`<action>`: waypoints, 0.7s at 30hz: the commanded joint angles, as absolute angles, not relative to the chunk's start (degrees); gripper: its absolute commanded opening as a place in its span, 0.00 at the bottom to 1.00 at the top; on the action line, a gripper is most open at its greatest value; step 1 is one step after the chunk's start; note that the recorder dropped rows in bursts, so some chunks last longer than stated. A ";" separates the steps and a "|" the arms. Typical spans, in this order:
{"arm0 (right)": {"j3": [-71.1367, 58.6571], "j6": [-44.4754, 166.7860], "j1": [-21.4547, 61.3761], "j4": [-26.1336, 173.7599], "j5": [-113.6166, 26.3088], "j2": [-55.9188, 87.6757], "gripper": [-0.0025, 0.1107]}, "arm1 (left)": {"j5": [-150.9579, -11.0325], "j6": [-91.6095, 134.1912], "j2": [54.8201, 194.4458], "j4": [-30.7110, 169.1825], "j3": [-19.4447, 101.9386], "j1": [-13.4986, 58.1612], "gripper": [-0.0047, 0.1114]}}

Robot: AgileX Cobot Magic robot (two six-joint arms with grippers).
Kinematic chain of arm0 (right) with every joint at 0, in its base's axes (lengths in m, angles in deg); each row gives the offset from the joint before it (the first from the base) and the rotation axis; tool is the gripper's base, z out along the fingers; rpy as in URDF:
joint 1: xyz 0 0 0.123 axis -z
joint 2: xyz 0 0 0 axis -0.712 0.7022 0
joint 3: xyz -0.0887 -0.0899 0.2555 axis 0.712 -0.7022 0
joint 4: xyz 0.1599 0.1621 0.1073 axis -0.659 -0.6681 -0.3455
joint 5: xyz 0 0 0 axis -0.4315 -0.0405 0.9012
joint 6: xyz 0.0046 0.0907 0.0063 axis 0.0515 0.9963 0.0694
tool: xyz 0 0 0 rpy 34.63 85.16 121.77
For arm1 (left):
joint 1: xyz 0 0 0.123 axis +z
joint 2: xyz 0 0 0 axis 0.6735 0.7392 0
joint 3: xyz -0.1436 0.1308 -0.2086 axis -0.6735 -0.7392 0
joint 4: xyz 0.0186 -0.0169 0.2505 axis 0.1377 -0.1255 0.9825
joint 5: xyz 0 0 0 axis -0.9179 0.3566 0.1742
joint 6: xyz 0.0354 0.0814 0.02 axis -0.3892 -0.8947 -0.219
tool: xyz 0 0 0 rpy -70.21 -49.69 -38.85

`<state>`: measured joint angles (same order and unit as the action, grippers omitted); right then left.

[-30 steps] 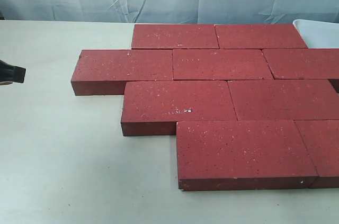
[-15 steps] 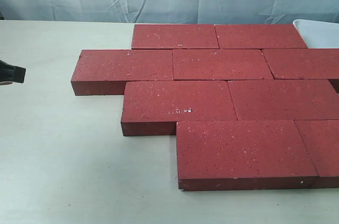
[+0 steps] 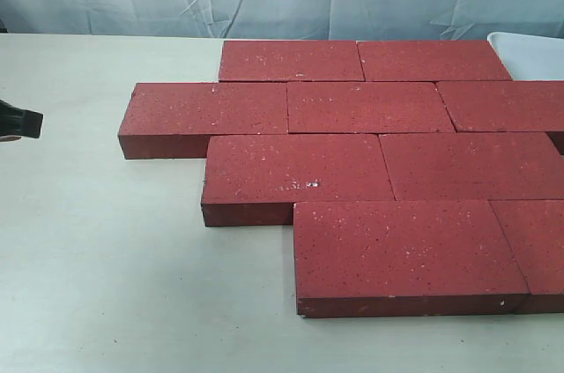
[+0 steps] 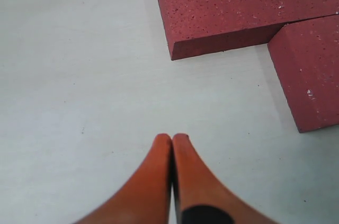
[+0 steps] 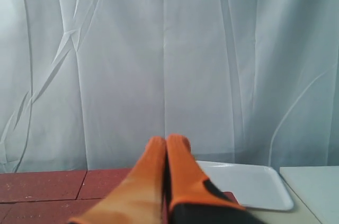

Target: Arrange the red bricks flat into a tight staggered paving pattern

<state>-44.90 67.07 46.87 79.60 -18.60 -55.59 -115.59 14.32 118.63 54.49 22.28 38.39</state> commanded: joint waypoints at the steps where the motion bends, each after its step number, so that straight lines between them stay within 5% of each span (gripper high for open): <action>1: -49.53 67.02 47.16 79.91 -22.75 -55.92 0.01 | -115.27 14.24 118.18 54.69 22.08 38.09 0.04; 21: -71.14 66.90 47.16 80.14 -31.96 -55.92 0.01 | -115.27 14.24 118.18 54.69 22.08 38.09 0.04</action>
